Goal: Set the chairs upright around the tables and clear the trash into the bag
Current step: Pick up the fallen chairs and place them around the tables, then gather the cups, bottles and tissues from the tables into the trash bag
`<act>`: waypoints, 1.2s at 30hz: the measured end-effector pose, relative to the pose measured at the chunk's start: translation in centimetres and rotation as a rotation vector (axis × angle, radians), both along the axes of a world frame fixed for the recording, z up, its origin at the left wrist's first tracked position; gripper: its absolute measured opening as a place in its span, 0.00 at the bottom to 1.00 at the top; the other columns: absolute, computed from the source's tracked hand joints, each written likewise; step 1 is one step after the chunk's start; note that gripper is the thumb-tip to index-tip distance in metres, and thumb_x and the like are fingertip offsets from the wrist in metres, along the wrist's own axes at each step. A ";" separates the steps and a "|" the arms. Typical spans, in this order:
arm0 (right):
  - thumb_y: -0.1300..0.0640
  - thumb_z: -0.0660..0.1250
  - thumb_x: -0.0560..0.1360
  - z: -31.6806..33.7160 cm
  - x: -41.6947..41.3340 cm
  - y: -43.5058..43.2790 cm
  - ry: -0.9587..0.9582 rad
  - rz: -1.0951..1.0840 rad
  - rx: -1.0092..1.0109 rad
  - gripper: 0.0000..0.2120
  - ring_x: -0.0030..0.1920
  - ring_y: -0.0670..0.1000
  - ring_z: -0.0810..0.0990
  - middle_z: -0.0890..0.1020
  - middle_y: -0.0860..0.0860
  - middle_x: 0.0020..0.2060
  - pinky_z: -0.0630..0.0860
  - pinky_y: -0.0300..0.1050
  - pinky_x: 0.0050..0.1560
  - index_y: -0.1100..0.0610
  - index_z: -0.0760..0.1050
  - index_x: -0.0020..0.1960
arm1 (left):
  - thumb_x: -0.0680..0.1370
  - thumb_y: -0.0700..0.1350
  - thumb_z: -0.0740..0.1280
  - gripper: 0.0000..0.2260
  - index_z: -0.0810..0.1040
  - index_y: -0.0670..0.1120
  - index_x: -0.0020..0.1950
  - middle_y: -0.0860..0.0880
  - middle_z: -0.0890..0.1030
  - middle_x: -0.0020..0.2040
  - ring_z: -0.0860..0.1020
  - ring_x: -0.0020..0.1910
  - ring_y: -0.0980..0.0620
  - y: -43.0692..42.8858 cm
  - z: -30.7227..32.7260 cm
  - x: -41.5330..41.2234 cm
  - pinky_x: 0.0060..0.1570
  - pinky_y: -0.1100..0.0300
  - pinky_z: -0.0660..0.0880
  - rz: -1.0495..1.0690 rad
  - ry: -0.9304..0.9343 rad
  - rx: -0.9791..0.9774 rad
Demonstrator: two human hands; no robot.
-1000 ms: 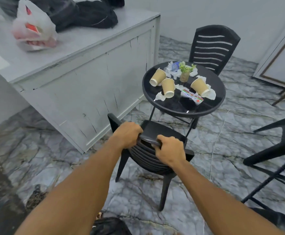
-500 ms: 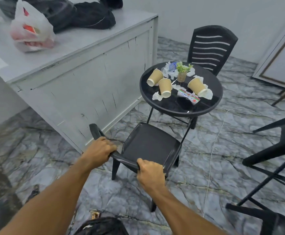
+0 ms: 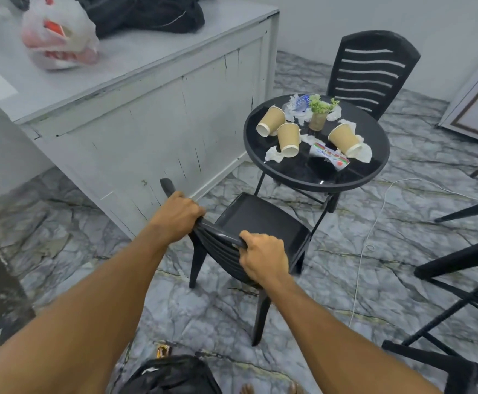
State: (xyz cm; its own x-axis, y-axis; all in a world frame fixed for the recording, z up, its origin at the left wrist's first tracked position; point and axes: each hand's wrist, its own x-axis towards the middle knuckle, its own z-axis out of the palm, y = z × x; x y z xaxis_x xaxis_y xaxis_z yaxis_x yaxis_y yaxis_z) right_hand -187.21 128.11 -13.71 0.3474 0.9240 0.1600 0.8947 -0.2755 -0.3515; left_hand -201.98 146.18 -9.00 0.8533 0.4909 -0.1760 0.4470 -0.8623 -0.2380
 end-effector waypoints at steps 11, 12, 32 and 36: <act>0.44 0.69 0.71 2.0 0.7 -3.5 0.369 0.192 -0.287 0.12 0.42 0.54 0.78 0.80 0.49 0.41 0.72 0.48 0.39 0.50 0.70 0.44 | 0.70 0.52 0.72 0.09 0.82 0.50 0.48 0.51 0.82 0.47 0.77 0.51 0.48 -5.5 2.3 0.8 0.57 0.57 0.70 0.201 0.160 -0.263; 0.38 0.70 0.69 2.7 1.2 -3.8 0.410 0.208 -0.307 0.17 0.42 0.51 0.79 0.81 0.47 0.41 0.75 0.48 0.40 0.50 0.73 0.45 | 0.67 0.56 0.75 0.15 0.83 0.51 0.49 0.52 0.82 0.47 0.78 0.49 0.49 -5.6 3.1 1.6 0.57 0.56 0.71 0.248 0.208 -0.382; 0.50 0.69 0.73 6.4 36.9 -6.6 0.413 -0.162 -0.252 0.15 0.58 0.50 0.79 0.82 0.48 0.57 0.76 0.47 0.59 0.52 0.79 0.58 | 0.69 0.45 0.66 0.26 0.75 0.51 0.68 0.51 0.79 0.64 0.76 0.63 0.48 -11.9 3.4 34.1 0.62 0.52 0.74 0.538 -0.491 -0.636; 0.50 0.70 0.71 6.5 39.8 -3.5 0.429 -0.140 -0.266 0.14 0.52 0.49 0.80 0.82 0.44 0.49 0.77 0.47 0.53 0.47 0.79 0.56 | 0.73 0.48 0.70 0.29 0.69 0.49 0.74 0.50 0.74 0.69 0.71 0.68 0.48 -10.3 2.9 37.7 0.65 0.49 0.72 0.567 -0.526 -0.639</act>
State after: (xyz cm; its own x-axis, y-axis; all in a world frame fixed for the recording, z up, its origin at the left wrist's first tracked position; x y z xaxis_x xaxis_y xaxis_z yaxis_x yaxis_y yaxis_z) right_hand -147.40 124.62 -7.19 0.4528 0.8535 -0.2580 0.6338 -0.5117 -0.5800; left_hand -164.26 135.91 -6.05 0.5677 0.7943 -0.2161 0.7467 -0.3864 0.5414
